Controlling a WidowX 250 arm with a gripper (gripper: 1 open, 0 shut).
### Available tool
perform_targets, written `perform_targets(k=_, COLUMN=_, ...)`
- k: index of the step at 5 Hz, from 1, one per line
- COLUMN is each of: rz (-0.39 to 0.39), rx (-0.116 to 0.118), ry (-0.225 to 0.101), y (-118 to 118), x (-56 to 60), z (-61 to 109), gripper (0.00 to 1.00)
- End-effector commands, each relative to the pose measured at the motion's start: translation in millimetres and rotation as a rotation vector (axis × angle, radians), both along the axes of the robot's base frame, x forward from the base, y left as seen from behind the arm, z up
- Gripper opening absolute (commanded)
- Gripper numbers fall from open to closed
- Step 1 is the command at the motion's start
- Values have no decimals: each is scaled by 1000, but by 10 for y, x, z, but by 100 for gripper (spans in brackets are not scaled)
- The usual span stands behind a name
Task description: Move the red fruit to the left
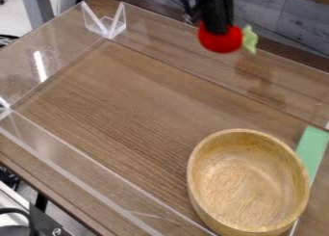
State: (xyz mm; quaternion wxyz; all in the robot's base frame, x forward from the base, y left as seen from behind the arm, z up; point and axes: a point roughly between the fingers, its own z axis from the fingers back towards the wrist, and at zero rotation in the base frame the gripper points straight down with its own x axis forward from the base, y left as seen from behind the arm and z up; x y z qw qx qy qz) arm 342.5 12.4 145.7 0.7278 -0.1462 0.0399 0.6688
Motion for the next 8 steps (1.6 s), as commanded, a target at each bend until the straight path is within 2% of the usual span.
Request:
perform_targets(k=1, rz=2, rx=24, ry=-73, y=-98, x=140, z=128, gripper=0)
perform_targets(k=2, rz=-9, rx=35, ry=-72, y=-293, x=116, z=26, gripper=0)
perform_targets(k=3, rz=-5, rx=51, ry=-78, y=-392, x=108, z=-80, gripper=0)
perform_targets(k=4, rz=-11, rx=59, ry=-80, y=-336, x=97, z=-100, gripper=0)
perform_targets(k=6, rz=-15, rx=58, ry=-93, y=-240, x=56, z=-48, gripper=0)
perform_targets(k=7, rz=0, rx=57, ry=-97, y=-144, x=-2, z=31, gripper=0)
perform_targets(k=8, rz=-9, rx=58, ry=-102, y=-152, x=-42, z=66, gripper=0)
